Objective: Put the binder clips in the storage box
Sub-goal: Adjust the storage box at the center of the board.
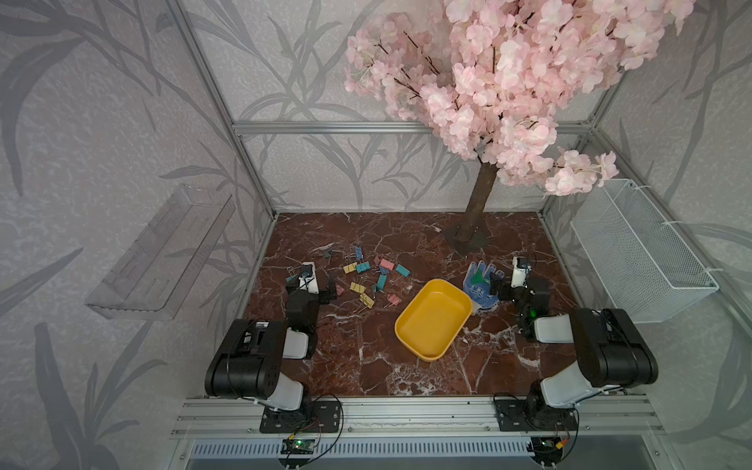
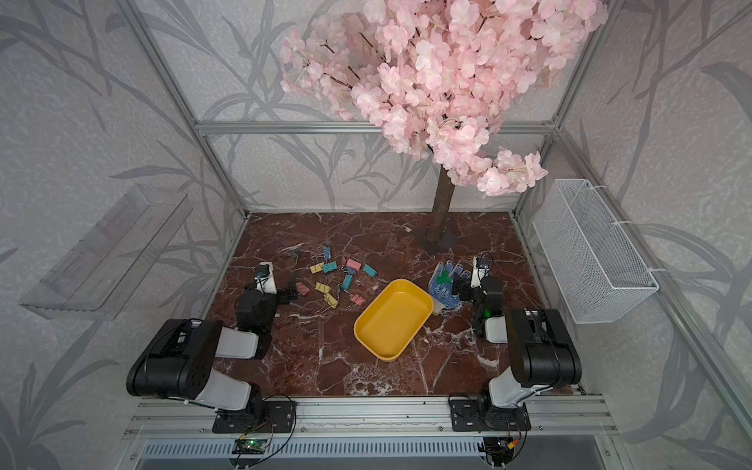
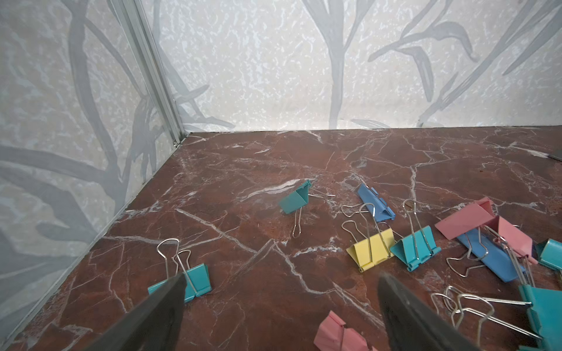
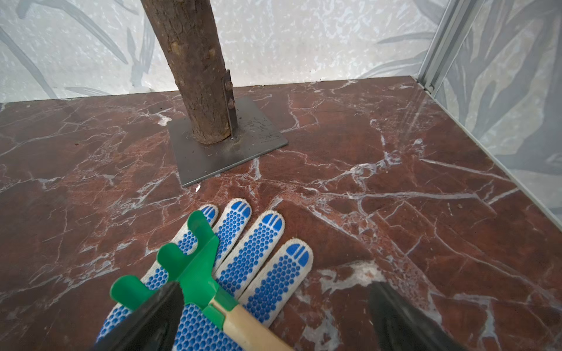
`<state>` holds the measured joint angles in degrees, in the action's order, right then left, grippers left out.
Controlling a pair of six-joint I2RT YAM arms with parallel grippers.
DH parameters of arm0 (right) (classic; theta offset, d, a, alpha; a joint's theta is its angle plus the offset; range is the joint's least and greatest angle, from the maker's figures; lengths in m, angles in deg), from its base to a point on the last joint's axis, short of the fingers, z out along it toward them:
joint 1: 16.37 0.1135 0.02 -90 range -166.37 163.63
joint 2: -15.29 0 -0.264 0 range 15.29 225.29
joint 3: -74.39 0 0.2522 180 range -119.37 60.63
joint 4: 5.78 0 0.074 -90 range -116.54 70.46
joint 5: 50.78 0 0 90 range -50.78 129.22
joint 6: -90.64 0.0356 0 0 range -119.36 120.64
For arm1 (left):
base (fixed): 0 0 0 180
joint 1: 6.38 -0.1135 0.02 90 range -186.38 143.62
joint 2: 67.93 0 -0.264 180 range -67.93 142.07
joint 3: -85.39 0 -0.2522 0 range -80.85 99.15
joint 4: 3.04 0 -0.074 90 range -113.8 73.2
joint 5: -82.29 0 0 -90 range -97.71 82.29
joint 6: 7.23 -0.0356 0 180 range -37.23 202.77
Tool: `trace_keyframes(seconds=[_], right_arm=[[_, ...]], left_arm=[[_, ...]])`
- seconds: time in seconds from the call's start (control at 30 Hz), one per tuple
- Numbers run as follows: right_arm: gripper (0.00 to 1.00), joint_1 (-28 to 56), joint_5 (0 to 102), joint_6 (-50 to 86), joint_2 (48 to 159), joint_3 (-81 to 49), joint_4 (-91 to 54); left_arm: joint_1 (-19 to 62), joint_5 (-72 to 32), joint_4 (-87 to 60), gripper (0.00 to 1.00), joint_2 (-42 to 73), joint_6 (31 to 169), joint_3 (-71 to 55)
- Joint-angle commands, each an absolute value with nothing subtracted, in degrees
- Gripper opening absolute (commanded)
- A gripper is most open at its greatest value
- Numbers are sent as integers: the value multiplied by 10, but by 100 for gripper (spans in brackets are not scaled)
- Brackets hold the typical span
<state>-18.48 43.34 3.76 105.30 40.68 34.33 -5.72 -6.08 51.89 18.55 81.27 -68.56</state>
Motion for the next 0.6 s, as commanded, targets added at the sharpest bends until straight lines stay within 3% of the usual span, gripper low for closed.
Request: trace_keyframes(seconds=[0.0,0.43,0.57], right_arm=[[99,-187,436,35,1057,393,359],[99,-188,387,55,1051,402,377],[100,-179,338,59,896,422,283]], left_arm=[[-61,-58,534,100,191,817,-671],[-64,-53,533,100,191,823,-670],[-64,-54,533,100,191,823,-671]])
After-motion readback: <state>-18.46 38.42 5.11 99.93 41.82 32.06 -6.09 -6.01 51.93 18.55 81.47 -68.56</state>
